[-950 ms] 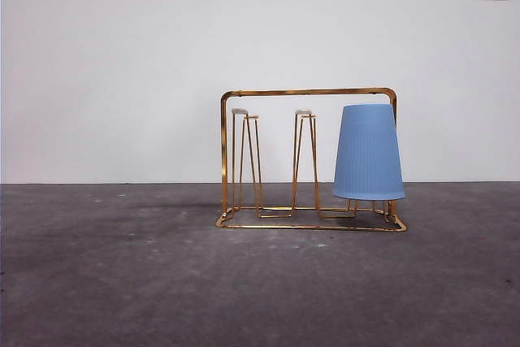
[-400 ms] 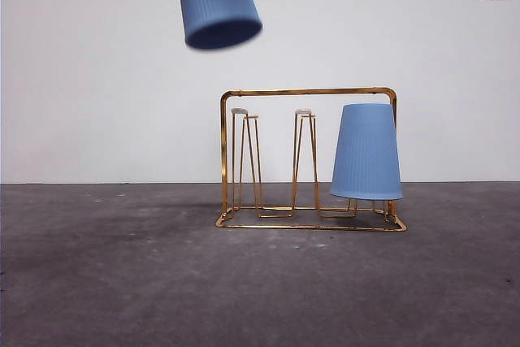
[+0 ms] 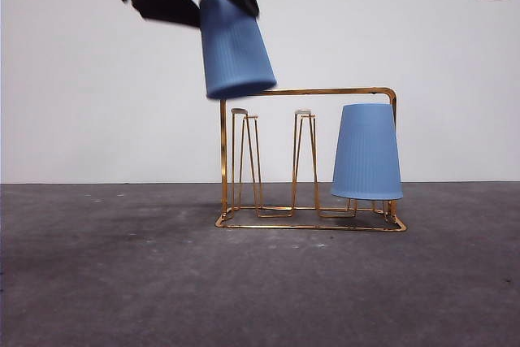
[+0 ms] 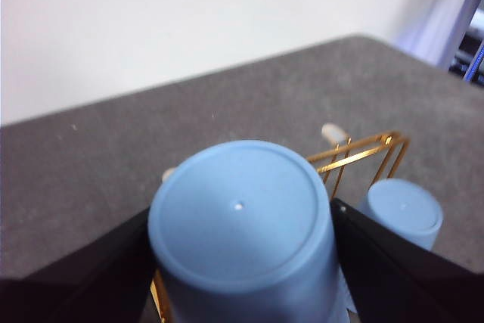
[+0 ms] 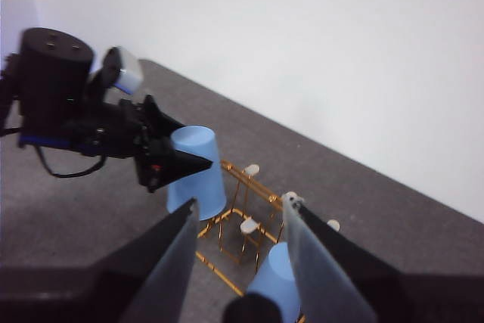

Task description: Pick up cup 1,put cup 1 in the cup rack,pick up cup 2,put cup 2 in the cup rack

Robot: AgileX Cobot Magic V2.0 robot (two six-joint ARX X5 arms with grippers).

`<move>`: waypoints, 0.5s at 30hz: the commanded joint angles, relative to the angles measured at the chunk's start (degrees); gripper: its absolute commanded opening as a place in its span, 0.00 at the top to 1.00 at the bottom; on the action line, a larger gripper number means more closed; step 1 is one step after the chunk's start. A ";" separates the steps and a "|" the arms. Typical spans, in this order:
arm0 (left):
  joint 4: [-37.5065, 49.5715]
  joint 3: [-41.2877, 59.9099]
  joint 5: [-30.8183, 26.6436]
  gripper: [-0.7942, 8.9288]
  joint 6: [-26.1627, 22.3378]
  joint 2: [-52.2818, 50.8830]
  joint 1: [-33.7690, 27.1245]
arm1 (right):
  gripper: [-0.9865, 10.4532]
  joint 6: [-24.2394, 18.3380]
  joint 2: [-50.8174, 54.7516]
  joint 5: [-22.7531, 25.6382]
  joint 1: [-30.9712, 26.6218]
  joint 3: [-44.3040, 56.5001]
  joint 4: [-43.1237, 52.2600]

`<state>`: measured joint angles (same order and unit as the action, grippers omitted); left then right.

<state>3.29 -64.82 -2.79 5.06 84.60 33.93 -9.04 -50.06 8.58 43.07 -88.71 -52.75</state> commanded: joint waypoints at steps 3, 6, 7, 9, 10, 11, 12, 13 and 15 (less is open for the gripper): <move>4.24 0.13 -0.24 0.93 -0.81 2.71 -0.02 | 0.74 0.55 0.11 0.07 0.00 0.17 -1.70; 5.22 0.13 -0.37 0.93 -0.83 4.07 -0.11 | 0.74 0.90 0.11 0.07 0.00 0.17 -2.60; 5.42 0.13 -0.44 0.93 -0.85 4.48 -0.22 | 0.74 0.92 0.11 0.07 0.00 0.17 -2.75; 5.42 0.13 -0.70 0.93 -0.83 5.49 -0.57 | 0.74 0.92 0.11 0.04 0.00 0.17 -2.82; 5.29 0.13 -0.74 0.93 -0.83 5.88 -0.66 | 0.74 0.90 0.11 0.04 0.00 0.17 -2.82; 5.27 0.13 -0.92 0.93 -0.83 6.62 -0.68 | 0.74 0.90 0.11 0.04 0.00 0.17 -2.82; 5.01 0.13 -1.20 0.93 -0.83 7.04 -0.70 | 0.74 0.90 0.11 0.04 0.00 0.17 -2.82; 4.83 0.13 -1.55 0.93 -0.83 7.41 -0.68 | 0.74 0.90 0.11 0.04 0.00 0.17 -2.84; 4.46 0.13 -1.77 0.93 -0.85 8.15 -0.68 | 0.74 0.90 0.11 0.04 0.00 0.17 -2.95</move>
<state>7.11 -64.84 -4.34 4.71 92.47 33.32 -8.78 -50.06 8.60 43.07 -88.71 -55.81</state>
